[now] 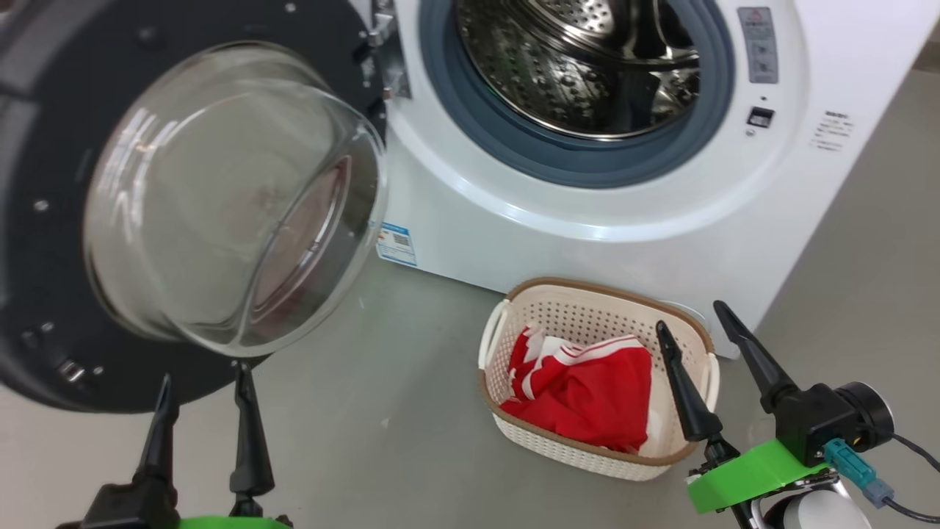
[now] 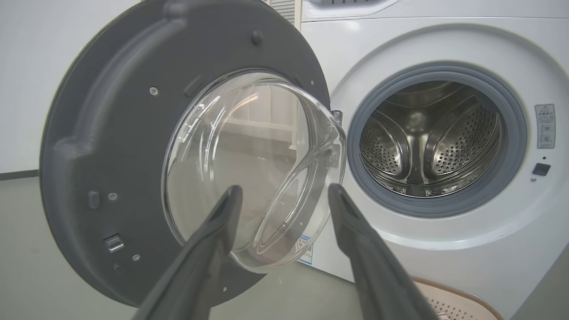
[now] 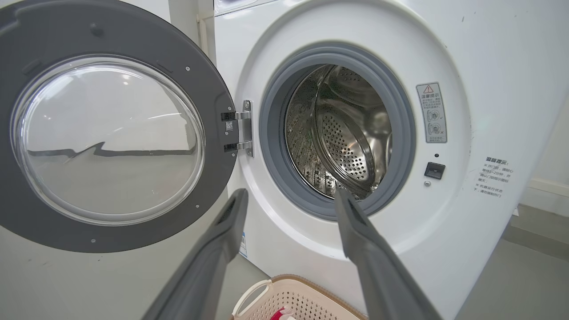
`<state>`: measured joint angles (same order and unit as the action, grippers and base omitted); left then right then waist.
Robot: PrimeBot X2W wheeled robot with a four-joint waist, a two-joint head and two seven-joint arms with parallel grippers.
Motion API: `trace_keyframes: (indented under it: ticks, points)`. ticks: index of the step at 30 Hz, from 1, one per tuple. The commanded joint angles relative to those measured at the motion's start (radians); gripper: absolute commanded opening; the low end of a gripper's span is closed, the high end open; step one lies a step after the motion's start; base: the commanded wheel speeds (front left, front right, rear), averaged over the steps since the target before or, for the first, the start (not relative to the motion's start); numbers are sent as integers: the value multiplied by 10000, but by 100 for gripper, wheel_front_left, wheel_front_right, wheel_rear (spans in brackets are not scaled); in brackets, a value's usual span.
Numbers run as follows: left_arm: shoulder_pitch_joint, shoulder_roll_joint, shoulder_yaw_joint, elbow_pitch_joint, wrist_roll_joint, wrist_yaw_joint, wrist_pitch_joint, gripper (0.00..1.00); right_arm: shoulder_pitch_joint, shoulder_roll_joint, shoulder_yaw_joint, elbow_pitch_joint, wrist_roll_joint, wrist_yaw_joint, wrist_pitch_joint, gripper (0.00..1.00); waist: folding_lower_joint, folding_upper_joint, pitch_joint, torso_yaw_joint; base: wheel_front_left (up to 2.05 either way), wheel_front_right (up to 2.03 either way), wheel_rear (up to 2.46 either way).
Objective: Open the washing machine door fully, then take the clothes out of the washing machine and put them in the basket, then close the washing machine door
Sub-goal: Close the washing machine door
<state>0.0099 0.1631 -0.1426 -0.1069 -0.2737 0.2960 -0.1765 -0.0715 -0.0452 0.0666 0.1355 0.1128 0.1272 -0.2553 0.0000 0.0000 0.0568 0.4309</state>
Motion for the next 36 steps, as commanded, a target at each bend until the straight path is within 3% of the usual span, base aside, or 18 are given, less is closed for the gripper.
trace_keyframes:
  ticks: [1,13,14,15,16,28,36]
  points:
    - [-54,196,392,-326,62,138,38,100,-343,-50,301,-255,-29,35,-65,100,0,0,-208,294,0,0,0]
    - [94,288,370,-413,102,260,88,100,-185,-50,387,-161,-8,35,-63,100,0,0,-343,558,0,0,0]
    - [93,300,363,-414,121,275,93,79,-181,-50,399,-158,-9,35,-56,100,0,0,-338,552,0,0,0]
    - [99,322,351,-406,148,290,120,27,-180,-50,416,-155,-11,35,-48,100,0,0,-334,538,0,0,0]
    - [101,335,344,-409,172,312,139,0,-180,-50,431,-149,-13,35,-38,100,0,0,-330,525,0,0,0]
    - [-614,538,1212,-639,146,562,-644,0,-124,-51,309,-78,95,35,24,100,0,0,-387,317,0,0,0]
    - [-2226,1152,2424,-399,-177,517,-799,0,-119,-51,115,-172,156,35,121,100,0,0,-313,208,0,0,0]
